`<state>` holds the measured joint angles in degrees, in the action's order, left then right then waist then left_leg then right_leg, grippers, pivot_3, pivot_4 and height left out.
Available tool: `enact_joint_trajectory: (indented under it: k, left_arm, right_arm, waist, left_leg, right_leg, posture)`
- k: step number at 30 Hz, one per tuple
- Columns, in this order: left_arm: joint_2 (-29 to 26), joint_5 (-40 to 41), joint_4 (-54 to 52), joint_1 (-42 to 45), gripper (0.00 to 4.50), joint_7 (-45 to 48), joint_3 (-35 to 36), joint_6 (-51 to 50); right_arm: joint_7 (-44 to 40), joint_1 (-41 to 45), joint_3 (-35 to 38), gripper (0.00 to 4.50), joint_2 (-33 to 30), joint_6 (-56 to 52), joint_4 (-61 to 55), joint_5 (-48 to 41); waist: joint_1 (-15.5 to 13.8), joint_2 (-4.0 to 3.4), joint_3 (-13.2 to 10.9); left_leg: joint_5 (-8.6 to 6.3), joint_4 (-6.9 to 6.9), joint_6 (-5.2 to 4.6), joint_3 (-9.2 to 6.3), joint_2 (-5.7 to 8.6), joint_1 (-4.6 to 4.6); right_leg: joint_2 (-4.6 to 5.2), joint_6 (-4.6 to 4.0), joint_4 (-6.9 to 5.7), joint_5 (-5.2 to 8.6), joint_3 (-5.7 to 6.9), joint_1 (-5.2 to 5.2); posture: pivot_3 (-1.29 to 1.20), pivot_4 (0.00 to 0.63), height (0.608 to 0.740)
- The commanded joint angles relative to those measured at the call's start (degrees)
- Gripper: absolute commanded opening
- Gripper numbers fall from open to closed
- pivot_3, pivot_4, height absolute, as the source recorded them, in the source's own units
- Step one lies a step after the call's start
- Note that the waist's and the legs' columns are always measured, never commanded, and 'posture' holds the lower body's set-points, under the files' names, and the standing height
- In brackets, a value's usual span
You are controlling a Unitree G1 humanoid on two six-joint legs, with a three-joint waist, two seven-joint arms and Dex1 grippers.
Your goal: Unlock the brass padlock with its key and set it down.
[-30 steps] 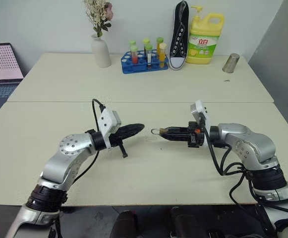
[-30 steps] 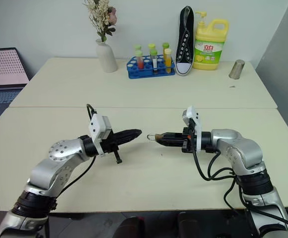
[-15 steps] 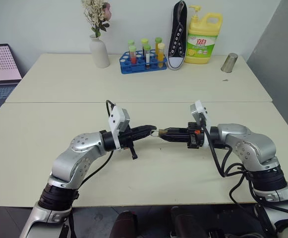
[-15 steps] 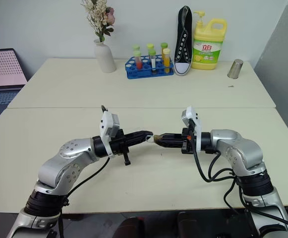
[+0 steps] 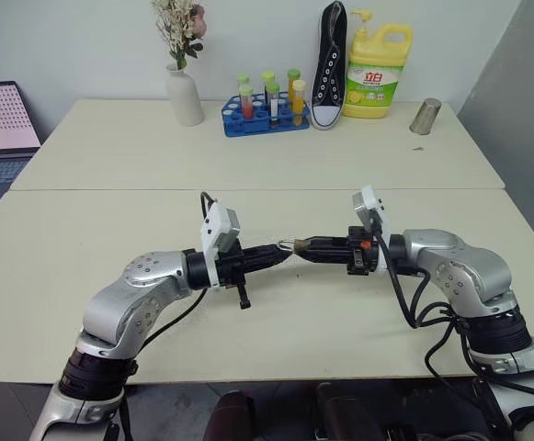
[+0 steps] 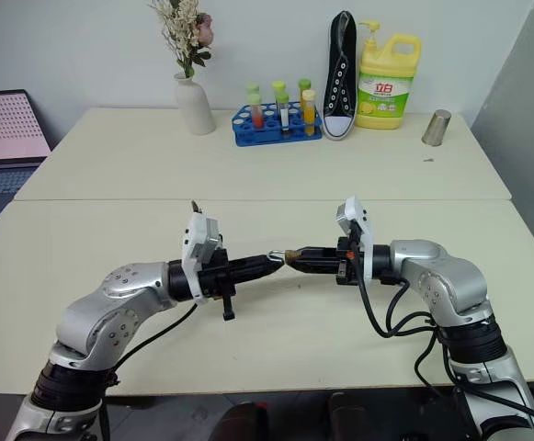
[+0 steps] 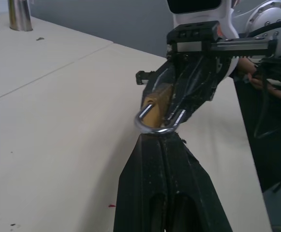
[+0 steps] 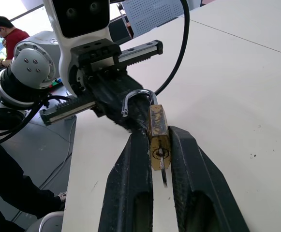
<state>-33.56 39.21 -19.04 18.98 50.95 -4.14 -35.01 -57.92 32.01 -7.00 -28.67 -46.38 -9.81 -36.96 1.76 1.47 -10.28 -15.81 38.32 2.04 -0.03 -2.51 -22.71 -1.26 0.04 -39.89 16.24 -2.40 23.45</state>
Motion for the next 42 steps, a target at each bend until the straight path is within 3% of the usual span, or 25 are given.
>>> enact_joint_trajectory:
  k: [1,17,24,26,28,32,35,41,42]
  left_arm:
    - [0.0,3.2,-2.9,0.6,0.0,-0.1,2.7,-1.8]
    - [0.9,6.1,-3.4,2.1,0.0,-2.2,5.1,-4.5]
    - [-6.4,-2.0,-7.8,-1.3,0.0,1.4,6.7,3.8]
    - [-11.3,-11.4,-7.9,-3.3,0.0,3.6,4.4,12.0]
    - [-15.4,-19.2,-6.5,-6.4,0.38,7.5,3.1,22.8]
    - [-15.8,-26.8,-1.6,-9.6,1.55,9.0,1.4,37.3]
    - [-15.5,-29.0,0.9,-11.7,2.5,10.0,-0.3,41.2]
    - [-10.6,-27.5,1.6,-10.3,4.43,7.6,-0.6,39.0]
    - [-10.1,-27.5,1.5,-9.9,4.5,7.6,-0.9,38.7]
  right_arm:
    - [-0.3,0.6,0.3,0.16,0.2,1.2,-0.8,-0.1]
    - [-0.5,0.5,-0.2,0.16,0.0,1.5,-0.8,0.0]
    - [0.4,0.5,0.4,0.16,-0.4,0.5,-0.3,-0.1]
    - [0.3,0.6,0.2,0.16,-1.1,0.2,0.2,0.2]
    - [0.5,1.1,-0.3,0.16,-1.6,-1.1,1.1,0.4]
    - [2.8,3.4,0.4,0.16,-0.5,-8.6,4.3,-2.0]
    - [3.8,5.1,-0.5,0.16,-0.4,-13.0,6.5,-1.7]
    - [4.3,5.8,-5.4,0.16,-0.6,-13.7,11.1,3.2]
    - [4.7,5.9,-6.4,0.16,-0.2,-13.9,11.9,4.1]
  waist:
    - [0.0,0.0,0.0]
    - [0.0,0.0,0.0]
    - [0.1,-0.01,0.0]
    - [0.0,0.0,0.0]
    - [0.0,-0.02,0.0]
    - [-0.1,-0.02,0.0]
    - [-0.1,-0.02,0.0]
    - [-0.1,-0.01,0.0]
    - [-0.1,-0.01,0.0]
  left_leg:
    - [0.0,0.0,0.0,0.0,0.0,0.0]
    - [0.0,0.0,0.0,0.01,0.01,0.0]
    - [0.0,-0.03,0.01,0.03,-0.02,0.02]
    - [0.0,-0.04,0.01,0.02,-0.02,0.03]
    - [0.0,-0.08,0.01,0.07,0.01,0.05]
    - [0.0,-0.13,0.01,0.14,0.0,0.05]
    - [0.0,-0.14,0.0,0.15,-0.01,0.04]
    - [-0.01,-0.16,-0.01,0.12,-0.01,-0.08]
    - [-0.01,-0.16,-0.01,0.11,-0.01,-0.09]
  right_leg:
    - [0.0,0.0,0.0,0.0,0.0,0.0]
    - [0.0,0.0,0.01,0.0,-0.01,0.0]
    - [-0.01,-0.01,0.01,0.0,-0.04,0.01]
    - [-0.01,-0.02,0.02,0.01,-0.02,0.01]
    - [-0.01,-0.03,0.04,0.02,-0.06,0.02]
    - [0.06,-0.03,0.13,0.02,-0.08,0.02]
    - [0.06,-0.04,0.15,0.02,-0.09,0.03]
    - [0.06,-0.03,0.27,0.02,-0.01,0.05]
    - [0.06,-0.03,0.27,0.02,-0.01,0.06]
  posture:
    - [0.0,0.15,0.74]
    - [0.0,0.15,0.74]
    - [0.0,0.15,0.74]
    - [0.0,0.15,0.74]
    - [0.0,0.15,0.74]
    - [0.0,0.15,0.74]
    - [0.0,0.15,0.74]
    - [0.0,0.15,0.74]
    - [0.0,0.15,0.74]
